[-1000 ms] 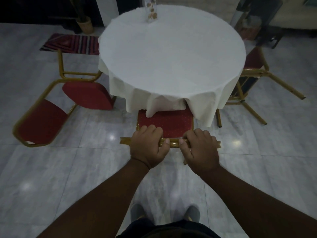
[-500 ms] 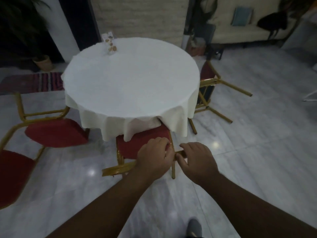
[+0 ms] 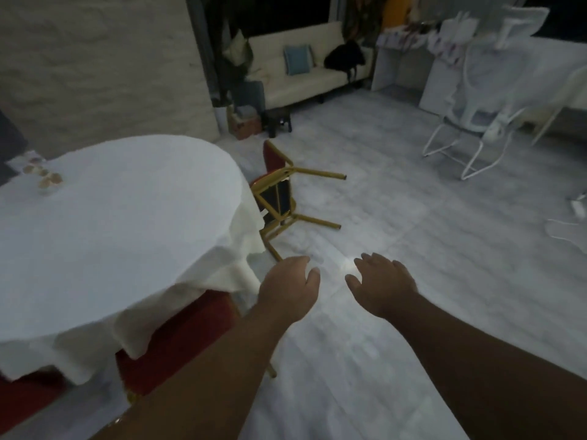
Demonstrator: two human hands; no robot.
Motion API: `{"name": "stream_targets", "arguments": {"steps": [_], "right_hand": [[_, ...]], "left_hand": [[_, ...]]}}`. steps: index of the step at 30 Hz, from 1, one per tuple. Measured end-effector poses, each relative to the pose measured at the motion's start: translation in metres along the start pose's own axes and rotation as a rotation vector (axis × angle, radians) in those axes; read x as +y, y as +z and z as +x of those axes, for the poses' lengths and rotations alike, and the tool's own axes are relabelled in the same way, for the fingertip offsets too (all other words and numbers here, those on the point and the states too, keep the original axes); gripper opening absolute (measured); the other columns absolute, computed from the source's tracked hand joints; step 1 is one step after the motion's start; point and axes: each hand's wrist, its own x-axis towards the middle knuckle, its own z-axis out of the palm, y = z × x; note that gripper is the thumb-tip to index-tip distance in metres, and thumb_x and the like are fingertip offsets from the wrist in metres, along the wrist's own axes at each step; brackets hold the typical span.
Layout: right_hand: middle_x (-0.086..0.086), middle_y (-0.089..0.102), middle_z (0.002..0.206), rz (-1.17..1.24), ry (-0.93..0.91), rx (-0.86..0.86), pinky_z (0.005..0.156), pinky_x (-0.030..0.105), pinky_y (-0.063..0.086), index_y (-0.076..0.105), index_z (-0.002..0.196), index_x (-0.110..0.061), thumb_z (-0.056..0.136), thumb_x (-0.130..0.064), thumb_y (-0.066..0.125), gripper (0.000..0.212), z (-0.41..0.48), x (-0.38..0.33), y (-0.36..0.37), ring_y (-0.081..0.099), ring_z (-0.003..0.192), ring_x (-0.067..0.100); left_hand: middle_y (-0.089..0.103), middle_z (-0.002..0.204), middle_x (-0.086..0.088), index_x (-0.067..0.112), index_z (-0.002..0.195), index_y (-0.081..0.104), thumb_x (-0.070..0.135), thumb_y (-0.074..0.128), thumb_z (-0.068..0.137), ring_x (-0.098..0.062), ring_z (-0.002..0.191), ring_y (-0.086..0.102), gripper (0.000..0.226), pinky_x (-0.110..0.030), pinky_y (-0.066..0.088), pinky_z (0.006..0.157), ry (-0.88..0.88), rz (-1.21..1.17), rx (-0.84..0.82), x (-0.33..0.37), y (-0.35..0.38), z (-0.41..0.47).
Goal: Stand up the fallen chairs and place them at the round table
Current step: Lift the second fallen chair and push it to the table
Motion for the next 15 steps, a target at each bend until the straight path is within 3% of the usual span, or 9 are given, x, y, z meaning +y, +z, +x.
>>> {"name": "stream_targets", "arguments": {"steps": [8, 15], "right_hand": [[0.003, 0.032, 0.162, -0.024, 0.041, -0.018, 0.121, 0.047, 0.021, 0.037, 0.150, -0.017, 0.102, -0.055, 0.024, 0.062, 0.071, 0.148, -0.035, 0.023, 0.151, 0.022], [0.005, 0.038, 0.157, 0.003, 0.071, -0.026, 0.118, 0.047, 0.026, 0.042, 0.145, -0.015, 0.100, -0.055, 0.027, 0.061, 0.162, 0.222, -0.048, 0.031, 0.146, 0.023]], "left_hand": [[0.046, 0.153, -0.012, 0.007, 0.149, 0.041, 0.038, 0.035, 0.107, -0.027, 0.143, 0.038, 0.053, -0.040, 0.025, 0.119, 0.081, 0.185, -0.091, 0.128, 0.044, 0.115], [0.038, 0.159, -0.013, 0.006, 0.153, 0.035, 0.040, 0.034, 0.107, -0.028, 0.148, 0.032, 0.057, -0.040, 0.021, 0.123, 0.051, 0.216, -0.186, 0.168, 0.072, 0.223]]}}
